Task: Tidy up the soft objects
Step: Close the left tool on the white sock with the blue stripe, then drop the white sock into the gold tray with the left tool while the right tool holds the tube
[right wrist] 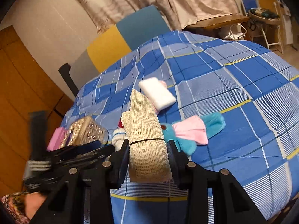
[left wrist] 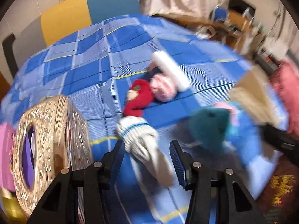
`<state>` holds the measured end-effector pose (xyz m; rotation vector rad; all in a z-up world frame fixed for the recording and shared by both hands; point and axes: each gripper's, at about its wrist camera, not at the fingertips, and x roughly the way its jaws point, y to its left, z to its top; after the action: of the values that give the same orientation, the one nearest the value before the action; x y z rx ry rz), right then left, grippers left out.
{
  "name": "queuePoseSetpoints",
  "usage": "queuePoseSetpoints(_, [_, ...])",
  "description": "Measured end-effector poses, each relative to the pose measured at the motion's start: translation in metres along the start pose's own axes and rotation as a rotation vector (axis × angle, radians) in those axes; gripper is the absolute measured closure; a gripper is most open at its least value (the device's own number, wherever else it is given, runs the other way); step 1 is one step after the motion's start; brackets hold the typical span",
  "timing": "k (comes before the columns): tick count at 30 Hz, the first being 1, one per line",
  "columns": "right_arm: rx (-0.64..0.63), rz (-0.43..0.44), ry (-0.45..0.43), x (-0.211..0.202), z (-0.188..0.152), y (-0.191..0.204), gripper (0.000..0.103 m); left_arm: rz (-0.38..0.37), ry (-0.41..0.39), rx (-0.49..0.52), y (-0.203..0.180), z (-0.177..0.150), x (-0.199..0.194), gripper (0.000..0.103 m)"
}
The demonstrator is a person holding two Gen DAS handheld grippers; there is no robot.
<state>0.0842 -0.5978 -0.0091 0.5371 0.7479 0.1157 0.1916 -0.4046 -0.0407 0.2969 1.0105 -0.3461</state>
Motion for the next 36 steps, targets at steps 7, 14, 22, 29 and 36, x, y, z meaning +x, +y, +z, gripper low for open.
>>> queuePoseSetpoints(7, [-0.009, -0.019, 0.006, 0.001, 0.000, 0.000, 0.063, 0.099, 0.073, 0.022, -0.009, 0.003, 0.050, 0.042])
queuePoseSetpoints(14, [-0.035, -0.025, -0.026, -0.003, 0.001, 0.003, 0.063, 0.036, 0.011, -0.015, 0.005, 0.000, 0.050, 0.062])
queuePoseSetpoints(22, [-0.026, -0.058, -0.032, -0.004, 0.000, -0.001, 0.063, -0.171, -0.104, -0.025, 0.001, -0.033, -0.004, 0.064])
queuePoseSetpoints(29, [-0.036, -0.098, -0.065, -0.010, 0.001, -0.003, 0.063, -0.363, -0.208, 0.057, 0.011, -0.089, -0.065, 0.064])
queuePoseSetpoints(36, [-0.076, -0.136, -0.104, -0.014, 0.001, 0.002, 0.063, -0.397, -0.266, 0.005, 0.073, -0.127, -0.113, 0.064])
